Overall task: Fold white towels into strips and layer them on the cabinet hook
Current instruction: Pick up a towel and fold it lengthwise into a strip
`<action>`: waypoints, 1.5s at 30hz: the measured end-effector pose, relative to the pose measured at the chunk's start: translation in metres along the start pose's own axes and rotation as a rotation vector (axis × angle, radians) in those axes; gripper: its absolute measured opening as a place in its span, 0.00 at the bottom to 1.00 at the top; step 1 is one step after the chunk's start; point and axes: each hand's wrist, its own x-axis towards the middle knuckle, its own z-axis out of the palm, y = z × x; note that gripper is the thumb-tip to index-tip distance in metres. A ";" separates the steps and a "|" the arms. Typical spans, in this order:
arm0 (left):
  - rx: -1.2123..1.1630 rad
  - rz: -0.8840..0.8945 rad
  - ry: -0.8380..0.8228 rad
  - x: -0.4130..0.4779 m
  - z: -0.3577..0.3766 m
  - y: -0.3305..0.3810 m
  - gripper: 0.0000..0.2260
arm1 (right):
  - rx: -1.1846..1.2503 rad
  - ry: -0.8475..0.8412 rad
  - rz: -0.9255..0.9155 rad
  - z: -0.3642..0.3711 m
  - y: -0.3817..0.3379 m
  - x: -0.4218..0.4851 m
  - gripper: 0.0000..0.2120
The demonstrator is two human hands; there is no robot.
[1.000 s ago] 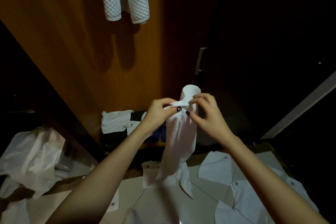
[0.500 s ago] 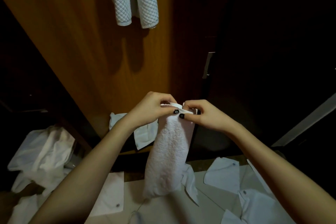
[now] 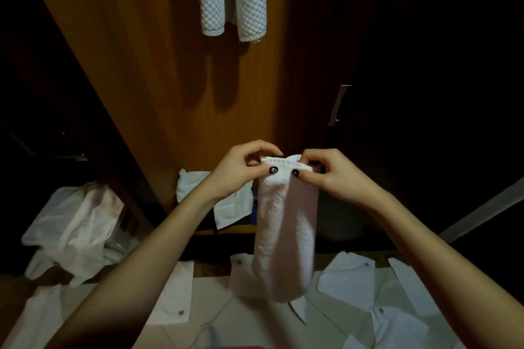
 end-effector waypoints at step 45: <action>0.637 -0.187 0.372 0.003 -0.035 -0.001 0.03 | -0.083 0.510 0.281 -0.003 0.034 -0.008 0.07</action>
